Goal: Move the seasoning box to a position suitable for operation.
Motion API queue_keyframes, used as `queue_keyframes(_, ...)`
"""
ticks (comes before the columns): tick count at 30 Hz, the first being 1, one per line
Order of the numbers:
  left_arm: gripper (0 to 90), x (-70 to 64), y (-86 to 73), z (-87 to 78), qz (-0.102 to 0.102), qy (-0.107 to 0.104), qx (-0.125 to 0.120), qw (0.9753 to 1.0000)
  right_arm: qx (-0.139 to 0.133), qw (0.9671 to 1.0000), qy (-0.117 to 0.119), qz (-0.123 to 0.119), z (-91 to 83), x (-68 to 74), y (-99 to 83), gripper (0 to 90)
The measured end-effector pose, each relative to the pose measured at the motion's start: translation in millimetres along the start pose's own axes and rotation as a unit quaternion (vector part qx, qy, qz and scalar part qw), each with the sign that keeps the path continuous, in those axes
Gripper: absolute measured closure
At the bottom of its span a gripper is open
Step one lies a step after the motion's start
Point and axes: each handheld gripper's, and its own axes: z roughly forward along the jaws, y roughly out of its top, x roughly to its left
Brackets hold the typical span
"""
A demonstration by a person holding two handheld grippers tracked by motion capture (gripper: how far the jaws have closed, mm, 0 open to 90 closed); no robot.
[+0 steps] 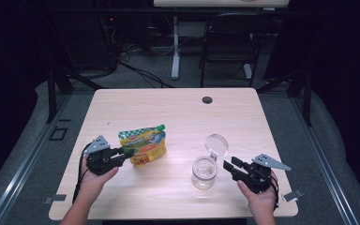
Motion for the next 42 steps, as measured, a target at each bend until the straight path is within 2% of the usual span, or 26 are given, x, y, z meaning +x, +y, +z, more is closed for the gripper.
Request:
queue_keyframes(3,69.8,0.6,0.4,3.1,-0.016,-0.020,0.003,0.9997,0.002,1.0000,-0.001,0.000,0.7,0.0,-0.4,55.8)
queue_keyframes(9,68.9,2.0,1.2,4.8,-0.018,-0.021,0.005,0.9996,0.002,1.0000,0.000,0.002,1.2,-1.2,-1.0,55.8)
queue_keyframes(12,68.3,4.5,1.7,7.4,-0.030,-0.025,0.005,0.9992,0.004,1.0000,-0.001,0.002,1.1,-1.7,-0.9,55.8)
queue_keyframes(15,67.1,6.3,2.7,10.2,-0.029,-0.027,0.005,0.9992,0.004,1.0000,-0.001,0.001,1.5,-1.0,-1.1,55.9)
queue_keyframes(18,64.9,7.3,3.3,14.5,-0.036,-0.031,0.006,0.9988,0.005,1.0000,-0.001,0.001,1.8,-1.3,-1.4,55.9)
queue_keyframes(20,64.9,7.9,4.1,16.5,-0.033,-0.031,0.008,0.9989,0.006,1.0000,-0.002,0.001,1.6,-1.6,-1.5,55.9)
queue_keyframes(22,69.2,7.1,4.7,17.3,-0.031,-0.026,0.004,0.9992,0.005,1.0000,-0.002,0.000,1.2,-1.8,-1.4,55.9)
queue_keyframes(25,73.5,0.2,4.7,17.8,-0.007,-0.014,0.003,0.9999,0.004,1.0000,0.000,0.004,1.6,-2.6,-1.8,56.0)
queue_keyframes(26,75.4,0.2,4.7,17.8,-0.007,-0.014,0.003,0.9999,0.004,1.0000,0.000,0.004,1.7,-2.8,-1.8,56.0)
queue_keyframes(27,76.7,-4.9,5.4,17.7,0.012,-0.004,0.006,0.9999,0.005,1.0000,-0.001,0.004,1.8,-2.8,-1.9,55.9)
queue_keyframes(30,79.1,-8.2,5.9,18.0,0.022,0.004,0.004,0.9997,0.005,1.0000,-0.001,0.004,2.0,-2.6,-2.0,56.0)
queue_keyframes(37,80.7,-16.1,5.9,14.3,0.034,0.011,0.012,0.9993,0.004,1.0000,-0.001,0.003,1.6,-2.4,-1.8,56.0)
queue_keyframes(42,81.0,-21.2,2.1,6.1,0.036,0.006,0.016,0.9992,0.004,1.0000,-0.001,0.005,1.7,-2.8,-2.0,56.0)
